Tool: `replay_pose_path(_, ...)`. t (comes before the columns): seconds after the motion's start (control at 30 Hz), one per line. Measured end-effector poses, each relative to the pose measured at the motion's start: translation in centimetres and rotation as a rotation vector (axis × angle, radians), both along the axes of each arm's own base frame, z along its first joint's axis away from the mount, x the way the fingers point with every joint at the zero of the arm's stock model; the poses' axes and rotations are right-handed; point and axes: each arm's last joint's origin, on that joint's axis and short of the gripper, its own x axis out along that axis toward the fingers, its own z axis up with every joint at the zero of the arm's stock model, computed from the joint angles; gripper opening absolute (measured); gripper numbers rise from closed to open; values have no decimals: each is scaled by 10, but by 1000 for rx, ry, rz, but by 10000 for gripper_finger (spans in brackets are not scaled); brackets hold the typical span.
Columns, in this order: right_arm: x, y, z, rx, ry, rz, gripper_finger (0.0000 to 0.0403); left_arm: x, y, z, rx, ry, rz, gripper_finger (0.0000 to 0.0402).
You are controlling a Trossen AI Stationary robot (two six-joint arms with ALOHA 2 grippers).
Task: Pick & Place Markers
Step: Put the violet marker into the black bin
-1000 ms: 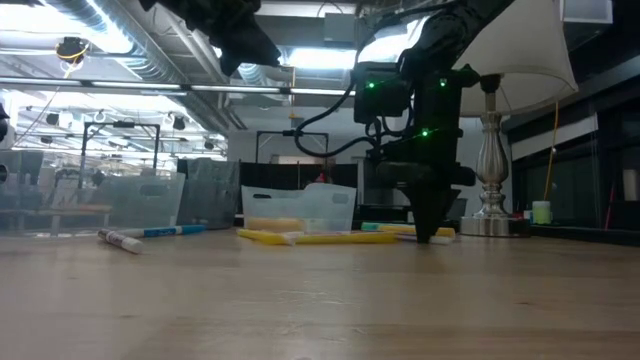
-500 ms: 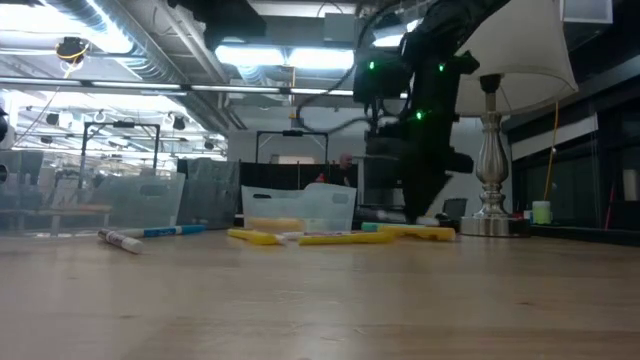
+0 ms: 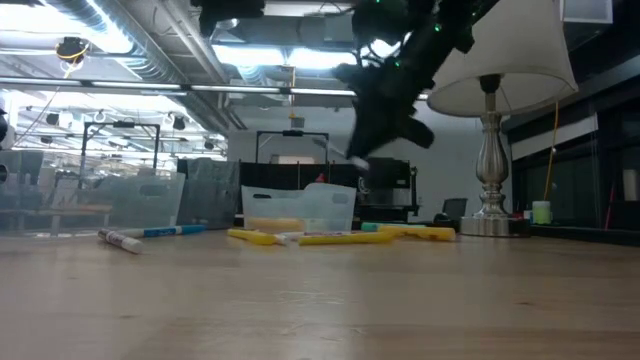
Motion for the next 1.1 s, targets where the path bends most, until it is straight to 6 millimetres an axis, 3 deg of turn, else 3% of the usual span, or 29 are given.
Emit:
replay_pose_path(0.4, 12, -6, 40, -77, -354, 16, 26, -2, 7, 4, -31, -53, 182, 84)
replay_pose_path(0.8, 18, -7, 55, -122, -522, 16, 26, -5, 13, 3, -91, -78, 223, 104)
replay_pose_path(1.1, 20, -9, 64, -165, -609, 26, 25, -4, 11, 3, -213, -118, 169, 153)
